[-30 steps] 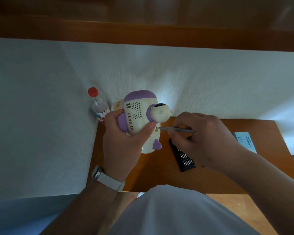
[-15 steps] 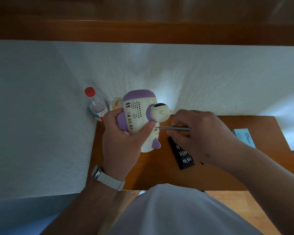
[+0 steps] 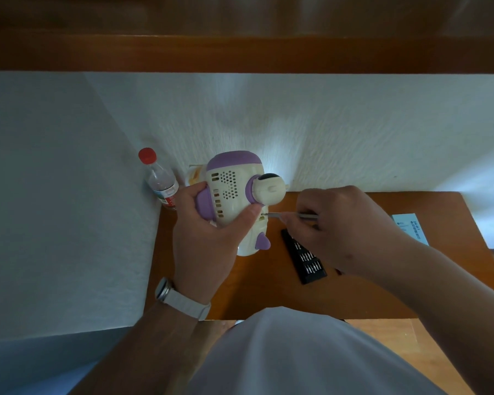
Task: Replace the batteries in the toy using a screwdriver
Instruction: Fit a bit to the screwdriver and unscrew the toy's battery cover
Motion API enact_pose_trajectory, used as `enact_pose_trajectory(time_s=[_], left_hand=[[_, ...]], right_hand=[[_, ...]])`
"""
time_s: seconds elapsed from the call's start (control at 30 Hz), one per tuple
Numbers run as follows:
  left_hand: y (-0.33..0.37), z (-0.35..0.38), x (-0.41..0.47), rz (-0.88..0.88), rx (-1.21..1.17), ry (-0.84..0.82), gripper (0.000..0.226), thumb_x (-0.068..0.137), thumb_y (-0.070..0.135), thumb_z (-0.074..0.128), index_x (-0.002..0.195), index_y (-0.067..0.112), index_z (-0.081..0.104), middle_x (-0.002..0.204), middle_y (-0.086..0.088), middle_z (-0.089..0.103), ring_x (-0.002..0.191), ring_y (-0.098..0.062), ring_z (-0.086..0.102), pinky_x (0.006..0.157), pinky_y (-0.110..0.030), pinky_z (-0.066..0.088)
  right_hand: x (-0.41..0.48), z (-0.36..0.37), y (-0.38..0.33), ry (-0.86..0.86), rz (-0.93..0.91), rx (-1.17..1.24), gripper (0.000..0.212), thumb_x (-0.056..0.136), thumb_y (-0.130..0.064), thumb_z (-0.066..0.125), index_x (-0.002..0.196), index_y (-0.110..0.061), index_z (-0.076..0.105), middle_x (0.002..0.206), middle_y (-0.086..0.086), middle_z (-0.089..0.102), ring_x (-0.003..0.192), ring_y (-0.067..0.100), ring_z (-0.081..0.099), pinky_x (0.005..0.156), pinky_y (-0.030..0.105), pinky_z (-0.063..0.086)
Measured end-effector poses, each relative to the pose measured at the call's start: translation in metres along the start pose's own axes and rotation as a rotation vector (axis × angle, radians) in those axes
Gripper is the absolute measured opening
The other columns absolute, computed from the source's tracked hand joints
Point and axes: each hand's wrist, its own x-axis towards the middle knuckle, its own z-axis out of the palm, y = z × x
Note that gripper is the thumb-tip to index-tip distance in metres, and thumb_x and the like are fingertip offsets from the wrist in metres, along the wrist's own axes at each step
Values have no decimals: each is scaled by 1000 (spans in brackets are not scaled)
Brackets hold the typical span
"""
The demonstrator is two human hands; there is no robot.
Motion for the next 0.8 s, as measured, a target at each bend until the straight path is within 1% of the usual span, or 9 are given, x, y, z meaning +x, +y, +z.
enact_pose_trajectory(time_s=[0.13,0.23,0.27,0.37,0.47,0.57,0.63,0.73,0.8], left_hand=[[-3,2,1,-5,8,-7,66,69,35,85,116,29,39,101,31,50,84,27,55,54,0,44],[-3,3,2,-1,5,-4,66,69,35,85,116,28,39,101,30,50,85,28,55,54,0,44],[-3,3,2,-1,4,-2,66,69,36,85,116,28,39,101,30,50,85,28,55,54,1,44],[-3,3,3,-5,-1,-6,68,68,40,84,117,29,39,102,31,50,85,28,54,54,0,45],[-1,3,2,-5,-8,-10,68,66,42,82,117,28,39,101,30,50,84,29,54,54,0,44],[1,3,1,-3,-19,-8,70,62,48,76,117,27,39,100,30,50,85,29,54,53,1,43],[1,3,2,-6,-17,-15,70,62,48,77,117,28,38,101,30,50,85,28,55,53,1,44],[-4,3,3,-9,-2,-22,67,69,35,85,117,28,38,101,30,50,84,28,55,54,0,44],[-5,2,4,-5,7,-22,66,71,32,86,117,29,38,101,30,50,85,28,55,54,0,45]], right_hand=[[-1,-2,0,18,-11,51,27,91,-43,53,79,-19,56,60,-3,57,51,15,56,45,28,42],[-1,-2,0,39,5,83,20,90,-40,60,80,-22,56,58,-5,57,48,13,55,43,24,40],[-1,-2,0,53,8,84,22,89,-43,58,81,-22,57,58,-5,57,47,13,55,42,22,38],[-2,-1,-2,50,24,47,38,86,-56,44,81,-22,58,58,-3,59,50,14,58,41,19,34],[-2,1,-2,25,54,-20,40,91,-55,42,74,-21,55,57,-3,56,50,14,57,42,18,29],[-1,0,-2,21,65,0,39,89,-55,40,71,-22,52,56,-3,56,50,14,57,42,18,31],[-1,0,-2,16,52,23,35,89,-52,44,74,-22,54,58,-3,57,51,14,58,43,18,33],[-1,-1,-2,16,41,37,29,91,-46,52,77,-21,55,60,-2,58,52,14,57,43,20,35],[0,-1,-3,31,39,59,25,91,-43,57,79,-21,54,60,-4,55,52,13,55,44,21,36]])
